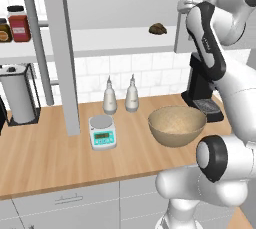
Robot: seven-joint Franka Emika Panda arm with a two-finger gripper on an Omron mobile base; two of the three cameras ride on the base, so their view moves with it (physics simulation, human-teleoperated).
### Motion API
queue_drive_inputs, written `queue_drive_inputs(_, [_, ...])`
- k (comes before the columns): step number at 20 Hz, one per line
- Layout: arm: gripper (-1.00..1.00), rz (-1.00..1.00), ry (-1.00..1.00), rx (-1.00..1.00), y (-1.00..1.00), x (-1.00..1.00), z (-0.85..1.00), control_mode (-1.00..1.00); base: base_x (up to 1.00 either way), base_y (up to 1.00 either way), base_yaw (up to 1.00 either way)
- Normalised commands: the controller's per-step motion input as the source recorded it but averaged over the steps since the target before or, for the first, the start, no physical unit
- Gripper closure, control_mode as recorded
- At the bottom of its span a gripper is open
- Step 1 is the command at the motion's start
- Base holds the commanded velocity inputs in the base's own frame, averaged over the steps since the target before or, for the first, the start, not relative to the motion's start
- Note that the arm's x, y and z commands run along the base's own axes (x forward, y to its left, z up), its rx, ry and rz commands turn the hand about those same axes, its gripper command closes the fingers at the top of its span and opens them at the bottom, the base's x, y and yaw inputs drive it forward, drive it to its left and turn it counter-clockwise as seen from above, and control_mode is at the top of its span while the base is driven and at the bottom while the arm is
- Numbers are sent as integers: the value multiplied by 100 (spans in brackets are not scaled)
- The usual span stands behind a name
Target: Open the cabinet, pick up the bread from the cabinet and place it in the basket. Then move the basket to the dining counter.
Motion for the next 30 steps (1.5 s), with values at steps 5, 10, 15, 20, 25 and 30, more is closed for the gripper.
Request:
queue_drive_inputs(5, [-100, 0, 0, 1, 0, 40, -5, -100, 0, 0, 0])
queue_drive_inputs(10, [-100, 0, 0, 0, 0, 27, -9, -100, 0, 0, 0])
queue_drive_inputs(15, [100, 0, -2, 0, 5, 23, -10, -100, 0, 0, 0])
queue_drive_inputs(20, [100, 1, -3, 0, 0, 61, -18, -100, 0, 0, 0])
queue_drive_inputs(25, [100, 4, -1, 0, 0, 60, 0, -100, 0, 0, 0])
queue_drive_inputs(30, [100, 5, 0, 1, 6, 25, 0, -100, 0, 0, 0])
